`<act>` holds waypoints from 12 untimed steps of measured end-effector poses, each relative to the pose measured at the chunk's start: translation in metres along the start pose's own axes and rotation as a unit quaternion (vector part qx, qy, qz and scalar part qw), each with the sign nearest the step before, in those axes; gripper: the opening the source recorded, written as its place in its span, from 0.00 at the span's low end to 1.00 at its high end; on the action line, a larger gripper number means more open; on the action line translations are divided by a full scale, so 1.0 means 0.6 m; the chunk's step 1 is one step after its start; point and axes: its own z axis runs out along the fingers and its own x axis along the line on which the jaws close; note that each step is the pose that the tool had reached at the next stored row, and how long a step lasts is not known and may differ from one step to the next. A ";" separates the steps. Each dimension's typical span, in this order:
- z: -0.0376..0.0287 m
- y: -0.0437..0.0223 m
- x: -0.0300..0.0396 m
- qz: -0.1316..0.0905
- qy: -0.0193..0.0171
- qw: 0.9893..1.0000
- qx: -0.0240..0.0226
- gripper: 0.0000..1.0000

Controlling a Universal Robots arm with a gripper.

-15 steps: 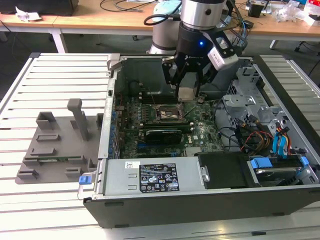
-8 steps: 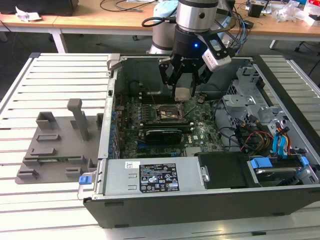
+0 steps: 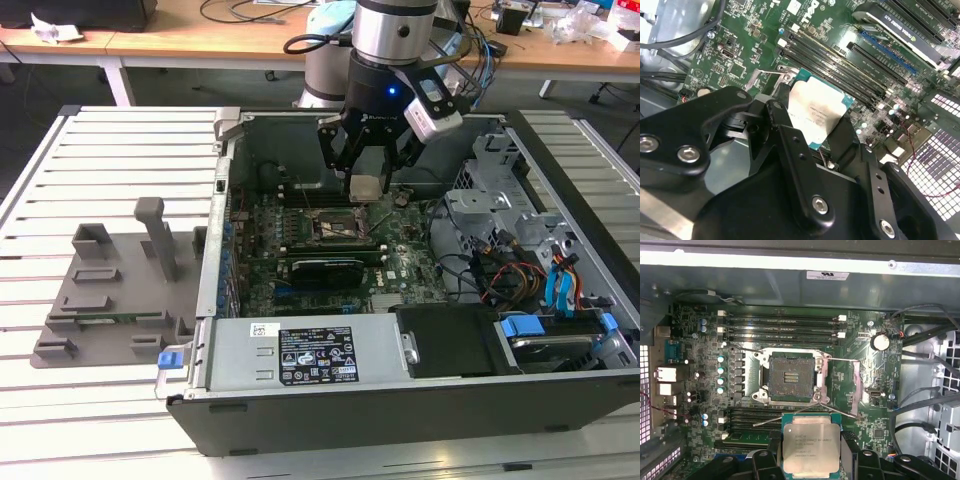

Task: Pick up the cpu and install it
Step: 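Pick up the cpu and move it towards the insertion slot, then place the cpu into insertion slot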

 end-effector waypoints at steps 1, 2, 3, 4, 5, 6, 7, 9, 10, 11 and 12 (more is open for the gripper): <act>0.000 0.000 0.000 0.000 0.000 1.000 0.000 0.55; 0.000 0.000 0.000 0.000 0.000 1.000 0.000 0.55; 0.000 0.000 0.000 0.001 0.000 1.000 0.000 0.55; 0.000 0.000 0.000 0.011 0.001 1.000 0.000 0.55; 0.000 0.000 0.000 0.031 0.002 1.000 0.000 0.55; 0.000 0.000 0.000 0.043 0.003 0.999 0.000 0.55; 0.000 0.000 0.000 0.053 0.004 0.999 0.000 0.55; 0.000 0.000 0.000 0.070 0.005 0.998 -0.001 0.55; 0.000 0.000 0.000 0.079 0.006 0.997 -0.001 0.55; 0.000 0.000 0.000 0.095 0.007 0.995 -0.001 0.55; 0.001 0.000 0.000 0.109 0.008 0.994 -0.001 0.55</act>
